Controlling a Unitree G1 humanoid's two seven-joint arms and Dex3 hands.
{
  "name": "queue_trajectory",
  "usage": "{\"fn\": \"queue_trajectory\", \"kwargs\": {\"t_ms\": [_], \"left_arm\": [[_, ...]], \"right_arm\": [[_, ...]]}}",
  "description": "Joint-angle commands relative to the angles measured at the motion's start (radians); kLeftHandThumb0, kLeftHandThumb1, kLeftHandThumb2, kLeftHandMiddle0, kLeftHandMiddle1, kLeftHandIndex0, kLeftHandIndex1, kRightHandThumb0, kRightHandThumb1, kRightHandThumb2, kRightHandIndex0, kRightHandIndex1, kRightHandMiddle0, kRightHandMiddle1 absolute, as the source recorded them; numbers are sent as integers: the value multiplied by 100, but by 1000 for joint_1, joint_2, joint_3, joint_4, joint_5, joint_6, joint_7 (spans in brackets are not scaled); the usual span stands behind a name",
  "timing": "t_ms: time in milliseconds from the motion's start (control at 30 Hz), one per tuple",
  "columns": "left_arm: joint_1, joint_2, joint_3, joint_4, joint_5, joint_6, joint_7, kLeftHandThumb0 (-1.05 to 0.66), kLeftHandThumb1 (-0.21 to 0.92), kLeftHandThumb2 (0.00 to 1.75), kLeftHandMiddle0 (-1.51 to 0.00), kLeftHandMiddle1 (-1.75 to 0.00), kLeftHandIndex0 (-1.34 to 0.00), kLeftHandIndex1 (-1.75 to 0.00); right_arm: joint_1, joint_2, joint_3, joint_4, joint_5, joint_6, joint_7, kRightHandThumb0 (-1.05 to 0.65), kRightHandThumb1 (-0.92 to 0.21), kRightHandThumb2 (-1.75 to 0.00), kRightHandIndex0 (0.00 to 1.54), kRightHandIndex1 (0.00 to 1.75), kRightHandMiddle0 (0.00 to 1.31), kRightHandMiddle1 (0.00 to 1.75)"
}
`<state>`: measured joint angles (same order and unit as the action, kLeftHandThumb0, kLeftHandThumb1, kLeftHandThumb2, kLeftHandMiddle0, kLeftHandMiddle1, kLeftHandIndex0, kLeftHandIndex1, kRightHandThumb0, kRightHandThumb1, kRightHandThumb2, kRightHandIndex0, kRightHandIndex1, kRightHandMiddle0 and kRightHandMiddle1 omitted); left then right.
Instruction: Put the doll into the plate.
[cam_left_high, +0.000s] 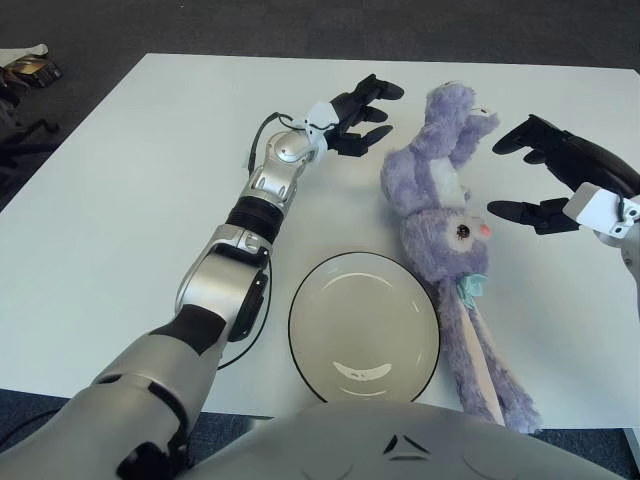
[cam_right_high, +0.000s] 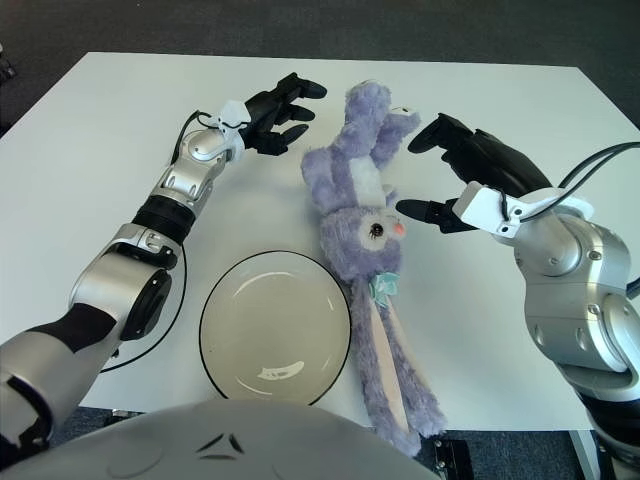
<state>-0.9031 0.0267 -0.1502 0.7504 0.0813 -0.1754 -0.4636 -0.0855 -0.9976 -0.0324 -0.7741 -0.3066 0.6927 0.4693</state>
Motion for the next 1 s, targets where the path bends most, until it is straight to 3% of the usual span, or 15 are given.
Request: {"fn": "queue_trajectory", "kwargs": {"t_ms": [0, 267, 567, 967], "left_arm": [[-33, -16, -13, -10, 0, 42, -12, -83, 91, 50, 0, -87, 0, -72], [-50, -37, -23, 11, 4, 69, -9, -83, 92, 47, 0, -92, 0, -71], [-54, -64, -22, 2, -20, 147, -38, -81, 92, 45, -2, -93, 0, -73], [-76, -86, -41, -3, -16, 173, -62, -83, 92, 59, -5, -92, 0, -78]], "right_arm": [[10, -44, -2, 34, -37, -48, 40, -77, -58, -77, 11, 114, 0, 136], [39, -98, -24, 101, -110, -185, 72, -71, -52, -85, 17, 119, 0, 155], [57, -85, -38, 142, -201, -222, 75, -67, -40, -97, 20, 128, 2, 167], [73, -53, -36, 199, -294, -262, 69, -71, -39, -98, 21, 130, 2, 170]]}}
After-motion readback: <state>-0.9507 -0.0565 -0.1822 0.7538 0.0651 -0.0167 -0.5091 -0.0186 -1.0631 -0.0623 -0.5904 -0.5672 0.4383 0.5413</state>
